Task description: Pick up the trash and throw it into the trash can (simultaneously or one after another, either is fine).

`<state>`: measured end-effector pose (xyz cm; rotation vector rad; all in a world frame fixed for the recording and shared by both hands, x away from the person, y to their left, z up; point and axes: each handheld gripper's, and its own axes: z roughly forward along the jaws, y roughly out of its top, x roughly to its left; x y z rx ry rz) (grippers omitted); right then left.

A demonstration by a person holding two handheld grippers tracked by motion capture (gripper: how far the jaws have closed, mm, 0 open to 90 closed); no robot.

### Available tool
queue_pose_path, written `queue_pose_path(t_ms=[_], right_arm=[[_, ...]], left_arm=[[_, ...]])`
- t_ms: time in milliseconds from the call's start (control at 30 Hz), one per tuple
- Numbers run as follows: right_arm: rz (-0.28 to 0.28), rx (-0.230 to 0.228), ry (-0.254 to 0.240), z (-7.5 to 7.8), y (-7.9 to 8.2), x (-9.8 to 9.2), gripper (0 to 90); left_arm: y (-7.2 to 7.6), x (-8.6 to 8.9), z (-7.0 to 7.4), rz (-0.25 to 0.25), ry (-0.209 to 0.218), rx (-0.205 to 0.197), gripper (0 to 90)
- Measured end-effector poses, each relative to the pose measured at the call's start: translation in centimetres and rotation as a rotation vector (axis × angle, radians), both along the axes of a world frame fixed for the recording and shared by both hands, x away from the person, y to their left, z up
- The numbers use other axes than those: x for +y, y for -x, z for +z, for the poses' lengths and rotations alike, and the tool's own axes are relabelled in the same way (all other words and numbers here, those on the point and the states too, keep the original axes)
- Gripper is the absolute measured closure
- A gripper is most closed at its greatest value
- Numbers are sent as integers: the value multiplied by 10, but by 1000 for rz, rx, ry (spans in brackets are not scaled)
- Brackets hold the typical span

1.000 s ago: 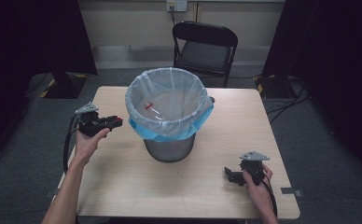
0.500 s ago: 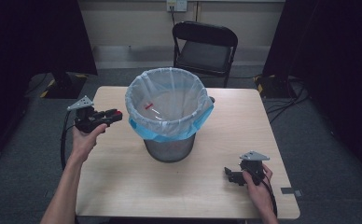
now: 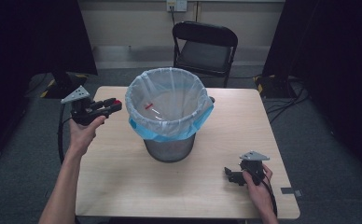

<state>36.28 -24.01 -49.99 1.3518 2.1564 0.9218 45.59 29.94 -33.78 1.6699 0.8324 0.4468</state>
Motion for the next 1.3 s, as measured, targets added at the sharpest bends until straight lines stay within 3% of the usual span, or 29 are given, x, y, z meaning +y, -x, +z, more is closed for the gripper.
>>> queue_pose_path(t_ms=[300,400,733,1033,1300], right_arm=[[0,0,0,0,0,0,92],[0,0,0,0,0,0,92],[0,0,0,0,0,0,92],[0,0,0,0,0,0,92],[0,0,0,0,0,0,92]], left_arm=[[6,2,19,-6,23,-55,599],[9,4,25,-10,59,-71,599],[15,2,48,-25,113,-128,599],[20,-7,70,-72,155,-168,599],[24,-25,86,-138,148,-192,599]])
